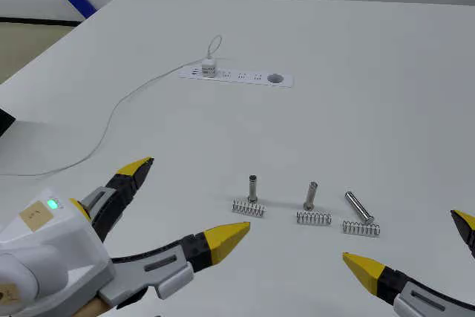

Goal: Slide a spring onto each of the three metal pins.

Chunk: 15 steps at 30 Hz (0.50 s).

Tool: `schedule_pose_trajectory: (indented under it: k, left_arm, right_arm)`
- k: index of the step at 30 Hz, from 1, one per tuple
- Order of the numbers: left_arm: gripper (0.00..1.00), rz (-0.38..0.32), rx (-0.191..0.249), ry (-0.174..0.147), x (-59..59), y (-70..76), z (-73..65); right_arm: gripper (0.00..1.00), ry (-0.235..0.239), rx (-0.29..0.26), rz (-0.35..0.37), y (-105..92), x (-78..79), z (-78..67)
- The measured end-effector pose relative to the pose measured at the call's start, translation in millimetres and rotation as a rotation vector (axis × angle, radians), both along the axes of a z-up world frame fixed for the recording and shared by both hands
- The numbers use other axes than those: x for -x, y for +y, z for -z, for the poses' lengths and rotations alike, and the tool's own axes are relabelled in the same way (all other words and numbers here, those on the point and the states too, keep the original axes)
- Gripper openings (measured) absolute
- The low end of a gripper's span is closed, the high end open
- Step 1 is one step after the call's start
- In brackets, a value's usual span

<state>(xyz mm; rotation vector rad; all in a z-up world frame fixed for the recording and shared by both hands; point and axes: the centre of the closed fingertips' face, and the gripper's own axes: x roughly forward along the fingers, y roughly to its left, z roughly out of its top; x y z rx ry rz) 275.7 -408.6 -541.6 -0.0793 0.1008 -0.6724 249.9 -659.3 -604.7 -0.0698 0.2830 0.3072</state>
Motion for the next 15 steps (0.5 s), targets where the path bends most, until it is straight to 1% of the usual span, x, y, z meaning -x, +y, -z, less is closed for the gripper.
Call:
schedule_pose_trajectory:
  k: [3,4,6,8,10,12,15]
  left_arm:
    - [1.0,-0.02,0.01,0.002,-2.3,5.2,-0.5]
    - [1.0,-0.024,0.011,0.003,-2.5,5.2,-0.3]
    - [1.0,-0.023,0.003,0.012,-2.1,4.2,1.9]
    - [1.0,-0.013,-0.018,0.016,-0.5,1.4,4.6]
    - [1.0,-0.001,-0.022,0.015,1.2,-1.1,5.0]
    - [1.0,0.018,-0.042,0.003,3.6,-4.8,4.9]
    - [1.0,0.035,-0.043,0.005,5.3,-7.7,5.5]
  right_arm:
    - [0.97,-0.024,-0.037,0.01,-2.3,0.1,-6.8]
    - [0.97,-0.022,-0.036,0.016,-2.9,-0.1,-6.4]
    - [0.97,-0.011,-0.022,0.017,-3.0,0.6,-4.5]
    - [0.97,-0.001,-0.013,0.014,-2.5,0.9,-2.1]
    - [0.96,-0.001,-0.006,0.008,-1.2,1.4,-1.4]
    - [0.96,-0.002,0.011,-0.003,1.1,2.2,-1.4]
    - [0.96,0.0,0.022,-0.014,2.9,3.1,-0.8]
